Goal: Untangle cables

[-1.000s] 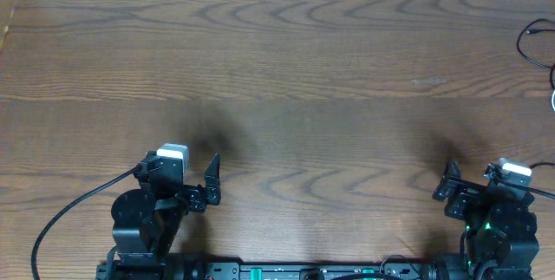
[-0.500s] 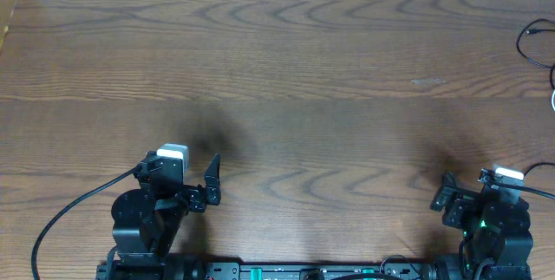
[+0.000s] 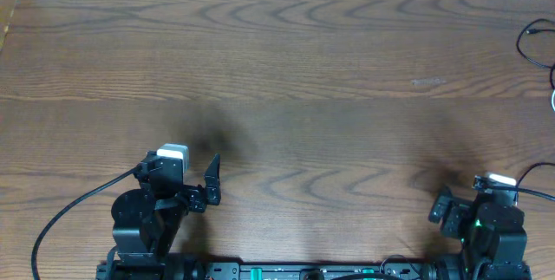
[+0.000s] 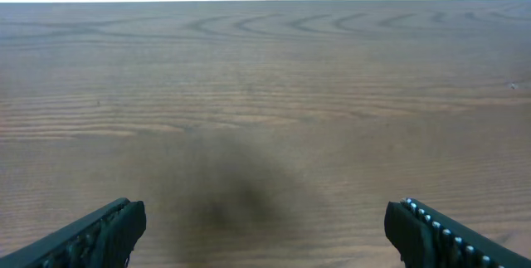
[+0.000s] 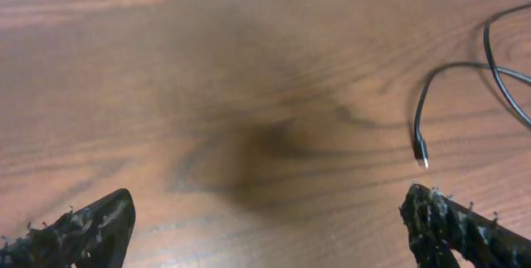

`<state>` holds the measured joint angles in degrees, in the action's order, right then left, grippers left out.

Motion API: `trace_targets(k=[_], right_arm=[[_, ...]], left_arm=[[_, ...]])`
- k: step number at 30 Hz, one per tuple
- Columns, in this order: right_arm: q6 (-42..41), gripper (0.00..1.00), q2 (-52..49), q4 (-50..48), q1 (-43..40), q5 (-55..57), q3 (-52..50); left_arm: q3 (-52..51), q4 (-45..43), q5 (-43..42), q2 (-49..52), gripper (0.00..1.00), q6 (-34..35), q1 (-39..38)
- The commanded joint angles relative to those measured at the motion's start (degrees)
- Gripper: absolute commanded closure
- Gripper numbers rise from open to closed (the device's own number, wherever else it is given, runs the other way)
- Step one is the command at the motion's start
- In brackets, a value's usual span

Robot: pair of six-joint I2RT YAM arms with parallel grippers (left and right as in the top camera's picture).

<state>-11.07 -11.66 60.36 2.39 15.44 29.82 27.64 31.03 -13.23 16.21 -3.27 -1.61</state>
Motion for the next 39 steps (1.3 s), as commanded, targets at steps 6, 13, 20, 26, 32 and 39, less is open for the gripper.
trace_targets(k=[6,13,20,26,32,39], right_arm=[[0.42,0.01,0.02,0.11,0.28,0.50,-0.37],[0.39,0.01,0.02,0.11,0.28,0.50,-0.37],[0.39,0.01,0.02,0.13,0.28,0.50,-0.37],[0.39,0.01,0.02,0.11,0.28,0.50,-0.37],[0.39,0.01,0.02,0.11,0.28,0.50,-0.37],[0.42,0.01,0.02,0.11,0.28,0.50,-0.37]], left_arm=[[-0.11,2.91,1.81,-3.48,0.02,-0.83,0.20],[-0.17,11.82,2.32,-10.25,0.02,-0.79,0.20],[-0.33,12.07,2.34,-15.30,0.02,-2.10,0.20],[-0.59,12.04,2.32,-16.11,0.02,-2.08,0.20],[-2.71,10.64,2.34,-16.11,0.02,-2.10,0.20],[-10.78,1.77,4.79,-16.11,0.02,-2.10,0.26]])
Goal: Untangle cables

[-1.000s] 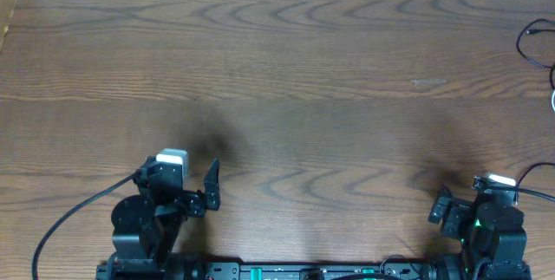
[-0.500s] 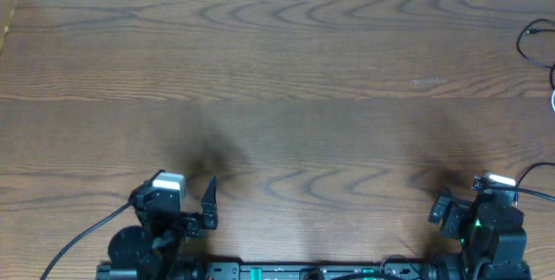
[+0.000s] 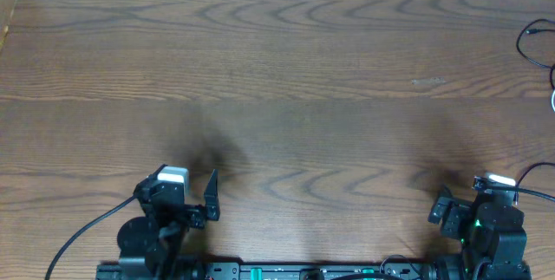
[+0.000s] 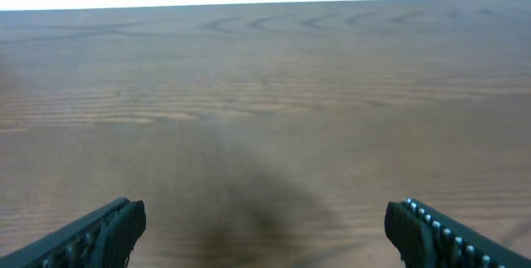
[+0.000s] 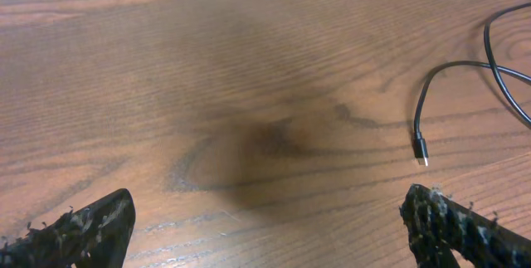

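Note:
A black cable [image 5: 431,85] lies on the wooden table at the right, and its plug end [image 5: 421,149] rests on bare wood. Loops of a white cable show at the top right of the right wrist view. In the overhead view the black cable [image 3: 527,42] is cut off by the table's far right edge. My right gripper [image 5: 265,233] stands open near the front right, to the left of the plug, with nothing between its fingers. My left gripper [image 4: 265,233] stands open at the front left [image 3: 187,204] over bare wood, far from both cables.
The wooden table [image 3: 286,72] stretches from the arms to a white back edge. A thick black arm cable [image 3: 82,232] trails off to the left of the left arm's base. A raised wooden edge [image 3: 9,7] stands at the far left corner.
My left arm has drawn back toward the front edge of the table, still open. The right arm has hardly moved. The cables lie as they did.

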`<state>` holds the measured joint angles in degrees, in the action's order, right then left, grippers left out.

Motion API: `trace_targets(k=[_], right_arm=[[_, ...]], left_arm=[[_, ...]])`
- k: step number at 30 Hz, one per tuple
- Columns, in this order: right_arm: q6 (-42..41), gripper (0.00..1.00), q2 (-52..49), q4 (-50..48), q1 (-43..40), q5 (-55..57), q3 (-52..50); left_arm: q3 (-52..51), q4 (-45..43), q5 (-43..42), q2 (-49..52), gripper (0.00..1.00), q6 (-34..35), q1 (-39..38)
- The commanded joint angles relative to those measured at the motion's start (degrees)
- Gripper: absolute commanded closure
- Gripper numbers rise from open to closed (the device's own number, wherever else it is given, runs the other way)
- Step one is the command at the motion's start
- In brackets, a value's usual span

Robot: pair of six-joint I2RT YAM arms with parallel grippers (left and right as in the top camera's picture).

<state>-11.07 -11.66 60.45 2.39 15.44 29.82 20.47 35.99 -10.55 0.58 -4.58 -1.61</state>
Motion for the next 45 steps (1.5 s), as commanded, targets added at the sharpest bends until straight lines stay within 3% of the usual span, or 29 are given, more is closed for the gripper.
trace_targets(k=[1,10,24,31,45], right_arm=[[0.39,0.01,0.02,0.02,0.28,0.50,-0.37],[0.42,0.01,0.02,0.02,0.28,0.50,-0.37],[0.42,0.01,0.02,0.02,0.28,0.50,-0.37],[0.42,0.01,0.02,0.02,0.28,0.50,-0.37],[0.42,0.01,0.02,0.02,0.28,0.50,-0.37]], left_arm=[[-4.94,-4.55,2.25,-0.48,0.02,-0.79,0.26],[-15.63,-20.74,2.23,-0.50,0.02,-0.76,0.26],[-20.17,-36.63,4.07,-0.50,0.02,-0.90,0.31],[-20.24,-32.24,3.96,-0.50,0.02,-0.63,0.31],[-20.24,-32.35,4.39,-0.50,0.02,-0.76,0.35]])
